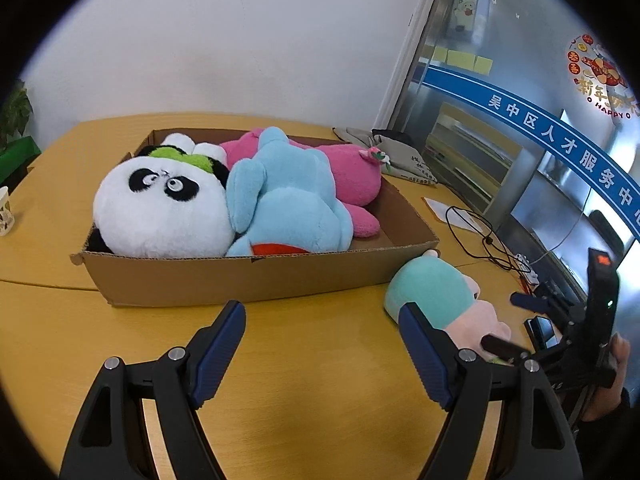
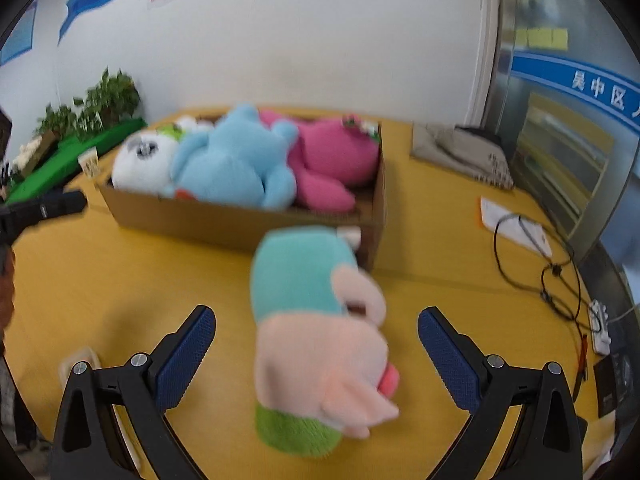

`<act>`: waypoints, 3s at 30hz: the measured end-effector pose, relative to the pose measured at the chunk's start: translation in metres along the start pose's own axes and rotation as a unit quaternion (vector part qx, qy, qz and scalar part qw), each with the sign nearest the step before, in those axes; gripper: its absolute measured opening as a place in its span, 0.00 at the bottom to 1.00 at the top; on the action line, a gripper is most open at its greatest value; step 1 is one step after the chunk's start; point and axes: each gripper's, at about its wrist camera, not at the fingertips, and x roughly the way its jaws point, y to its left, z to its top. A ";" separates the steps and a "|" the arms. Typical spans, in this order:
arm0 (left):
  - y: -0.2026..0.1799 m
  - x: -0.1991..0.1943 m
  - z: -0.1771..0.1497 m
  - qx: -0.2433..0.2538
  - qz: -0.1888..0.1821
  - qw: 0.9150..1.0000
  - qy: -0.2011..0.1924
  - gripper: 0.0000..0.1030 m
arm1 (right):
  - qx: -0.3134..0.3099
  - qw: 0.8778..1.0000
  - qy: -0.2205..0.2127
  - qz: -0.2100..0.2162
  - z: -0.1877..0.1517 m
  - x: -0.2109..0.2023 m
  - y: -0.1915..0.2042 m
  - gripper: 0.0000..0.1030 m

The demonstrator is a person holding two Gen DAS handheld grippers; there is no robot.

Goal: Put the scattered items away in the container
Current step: 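Open both grippers and close them on the teal-and-pink plush, then lift the teal-and-pink plush with both grippers and lower it into the box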

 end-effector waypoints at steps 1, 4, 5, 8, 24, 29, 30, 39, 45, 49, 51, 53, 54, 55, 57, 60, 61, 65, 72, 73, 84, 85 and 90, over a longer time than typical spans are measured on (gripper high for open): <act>-0.001 0.005 -0.001 -0.003 -0.009 1.000 0.008 0.77 | -0.004 1.000 0.016 0.000 -0.006 0.008 0.001 1.00; -0.002 0.022 -0.002 -0.017 -0.039 0.998 0.037 0.77 | -0.013 0.999 0.044 0.000 -0.022 0.026 0.007 0.95; -0.002 0.028 -0.003 -0.023 -0.047 0.998 0.048 0.77 | -0.012 0.999 0.046 -0.005 -0.025 0.030 0.008 0.89; -0.004 0.043 -0.004 -0.031 -0.064 0.995 0.066 0.77 | -0.005 0.999 0.034 -0.017 -0.032 0.029 0.007 0.78; -0.030 0.117 0.000 -0.024 -0.116 0.983 0.141 0.65 | -0.034 0.996 -0.002 0.078 -0.057 0.006 0.067 0.72; -0.036 0.117 0.003 -0.011 -0.112 0.983 0.142 0.60 | -0.011 0.996 -0.008 0.084 -0.056 0.005 0.064 0.71; -0.037 0.115 0.003 -0.008 -0.112 0.984 0.141 0.58 | -0.008 0.996 -0.010 0.083 -0.056 0.004 0.064 0.70; -0.060 0.071 0.047 0.039 -0.105 0.991 0.072 0.53 | 0.017 0.993 -0.069 0.096 -0.038 -0.021 0.051 0.64; -0.088 0.040 0.118 0.105 -0.083 0.991 -0.013 0.53 | -0.013 0.988 -0.139 0.072 0.020 -0.040 0.038 0.65; -0.100 0.033 0.154 0.139 -0.061 0.987 -0.059 0.53 | -0.015 0.981 -0.182 0.064 0.061 -0.041 0.024 0.65; -0.097 0.036 0.170 0.134 -0.059 0.987 -0.070 0.53 | -0.018 0.978 -0.197 0.066 0.079 -0.039 0.019 0.65; -0.093 0.044 0.182 0.132 -0.057 0.987 -0.072 0.53 | -0.020 0.974 -0.214 0.072 0.094 -0.034 0.012 0.66; -0.090 0.050 0.187 0.134 -0.055 0.987 -0.073 0.53 | -0.020 0.972 -0.222 0.077 0.102 -0.029 0.008 0.66; -0.087 0.058 0.191 0.133 -0.051 0.987 -0.073 0.53 | -0.021 0.971 -0.223 0.079 0.107 -0.024 0.006 0.66; -0.078 0.076 0.198 0.125 -0.045 0.989 -0.068 0.53 | -0.028 0.971 -0.224 0.074 0.117 -0.007 0.004 0.66; -0.064 0.113 0.204 0.114 -0.040 0.992 -0.049 0.53 | -0.037 0.973 -0.221 0.063 0.126 0.026 -0.001 0.67; -0.062 0.126 0.205 0.113 -0.035 0.992 -0.041 0.53 | -0.031 0.974 -0.215 0.066 0.129 0.042 -0.004 0.67; -0.057 0.180 0.200 0.114 -0.031 0.993 0.007 0.53 | -0.006 0.982 -0.175 0.068 0.128 0.095 -0.020 0.67; -0.066 0.219 0.171 0.147 -0.025 0.987 0.051 0.54 | 0.014 0.994 -0.085 0.068 0.106 0.133 -0.040 0.69; -0.067 0.219 0.167 0.152 -0.022 0.987 0.054 0.55 | 0.015 0.995 -0.073 0.073 0.103 0.135 -0.042 0.70; -0.044 0.203 0.151 0.082 -0.012 0.996 0.040 0.70 | 0.019 0.997 -0.050 0.056 0.082 0.120 -0.046 0.80; -0.042 0.188 0.149 0.081 0.003 0.997 0.018 0.69 | 0.030 0.996 -0.055 0.062 0.082 0.112 -0.048 0.83; -0.024 0.098 0.145 0.085 0.024 0.995 -0.051 0.70 | 0.061 0.990 -0.091 0.087 0.079 0.056 -0.052 0.99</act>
